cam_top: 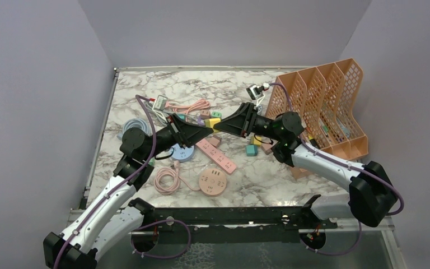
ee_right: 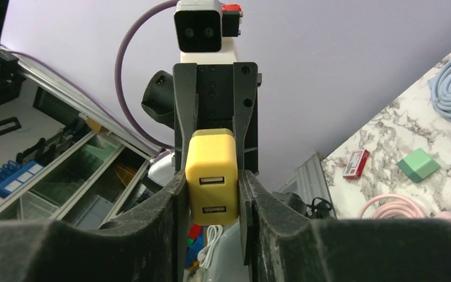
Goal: Insert the plug
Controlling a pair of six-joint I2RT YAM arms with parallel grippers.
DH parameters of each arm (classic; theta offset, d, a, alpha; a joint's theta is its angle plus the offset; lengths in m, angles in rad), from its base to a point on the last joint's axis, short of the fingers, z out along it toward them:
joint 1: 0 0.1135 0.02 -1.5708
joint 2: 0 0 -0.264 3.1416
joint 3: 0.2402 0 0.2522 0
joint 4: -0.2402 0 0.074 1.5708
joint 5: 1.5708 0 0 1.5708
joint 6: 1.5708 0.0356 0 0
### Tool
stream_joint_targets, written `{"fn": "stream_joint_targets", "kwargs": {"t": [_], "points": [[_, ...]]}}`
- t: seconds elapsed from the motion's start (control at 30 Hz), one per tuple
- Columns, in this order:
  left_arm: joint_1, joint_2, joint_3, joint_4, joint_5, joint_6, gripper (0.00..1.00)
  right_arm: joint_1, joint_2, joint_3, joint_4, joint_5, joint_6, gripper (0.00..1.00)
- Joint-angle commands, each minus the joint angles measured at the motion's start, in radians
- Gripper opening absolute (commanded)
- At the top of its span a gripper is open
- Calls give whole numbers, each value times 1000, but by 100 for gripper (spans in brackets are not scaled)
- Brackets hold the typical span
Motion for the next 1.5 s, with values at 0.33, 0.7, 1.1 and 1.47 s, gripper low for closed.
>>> {"fn": "stream_joint_targets", "kwargs": {"t": [0.33, 0.7, 1.1, 1.47], "points": [[-2, -30, 48, -466, -359, 231, 71, 15, -8, 189, -606, 134, -417, 1], [-1, -143, 55, -694, -716, 401, 80, 18, 224, 441, -1166, 343, -963, 1], [-2, -253, 13, -822, -840, 559, 80, 75, 460, 626, -1335, 489, -1079, 1], [-1, -268, 10, -853, -817, 576, 80, 132, 577, 685, -1376, 556, -1099, 1]]}}
